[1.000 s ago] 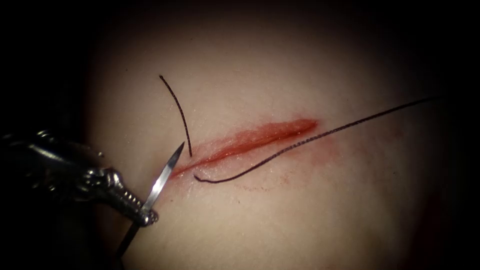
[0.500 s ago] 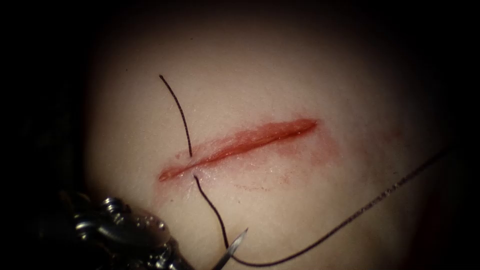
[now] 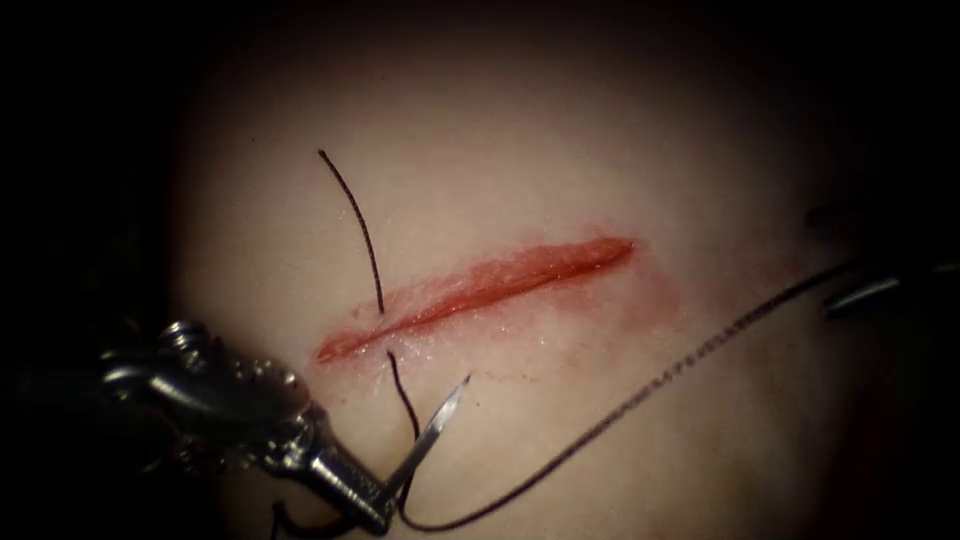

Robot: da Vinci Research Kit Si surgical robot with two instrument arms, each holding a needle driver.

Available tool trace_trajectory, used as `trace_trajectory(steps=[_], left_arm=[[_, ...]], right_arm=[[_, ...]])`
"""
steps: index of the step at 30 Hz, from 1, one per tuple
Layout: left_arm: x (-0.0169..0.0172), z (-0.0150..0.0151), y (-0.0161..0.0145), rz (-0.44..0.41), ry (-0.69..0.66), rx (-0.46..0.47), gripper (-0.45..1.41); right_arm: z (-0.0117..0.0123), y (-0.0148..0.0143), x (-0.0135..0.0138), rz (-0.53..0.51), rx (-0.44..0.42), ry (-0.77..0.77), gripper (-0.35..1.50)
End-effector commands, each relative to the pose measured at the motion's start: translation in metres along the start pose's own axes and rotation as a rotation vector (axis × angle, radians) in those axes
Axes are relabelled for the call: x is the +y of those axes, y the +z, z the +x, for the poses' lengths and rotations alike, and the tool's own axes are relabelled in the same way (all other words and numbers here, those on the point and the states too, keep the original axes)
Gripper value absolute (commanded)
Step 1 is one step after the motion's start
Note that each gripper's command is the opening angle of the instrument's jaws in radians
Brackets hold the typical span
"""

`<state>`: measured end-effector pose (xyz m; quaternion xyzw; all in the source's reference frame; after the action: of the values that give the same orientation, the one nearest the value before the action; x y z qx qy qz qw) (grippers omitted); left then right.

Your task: Wound Closure

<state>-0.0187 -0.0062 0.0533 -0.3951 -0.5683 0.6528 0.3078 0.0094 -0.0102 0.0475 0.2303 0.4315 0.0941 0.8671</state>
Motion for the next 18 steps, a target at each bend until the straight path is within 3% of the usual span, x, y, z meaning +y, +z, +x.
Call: trace_trajectory(steps=[1,5,8,13,18], left_arm=[[-0.0002,0.0003,-0.0004,0.018,0.002,0.026,-0.45],[0.001,0.0006,-0.0036,0.091,-0.005,0.064,-0.45],[0.0013,-0.0001,-0.0048,0.167,-0.015,0.032,-0.45],[-0.0004,-0.0039,-0.0048,0.297,-0.001,-0.185,-0.45],[-0.0029,-0.0079,-0.004,0.328,-0.047,-0.383,-0.45]], right_arm=[[0.0,0.0009,0.0001,0.001,0.001,-0.004,0.79],[-0.0002,0.0006,0.0002,0.001,0.001,-0.004,0.81],[-0.0003,0.0005,0.0002,0.003,0.001,-0.005,0.81],[-0.0004,0.0004,0.0002,0.003,0.001,-0.005,0.83],[-0.0005,0.0003,0.0001,0.004,0.001,-0.006,0.84]])
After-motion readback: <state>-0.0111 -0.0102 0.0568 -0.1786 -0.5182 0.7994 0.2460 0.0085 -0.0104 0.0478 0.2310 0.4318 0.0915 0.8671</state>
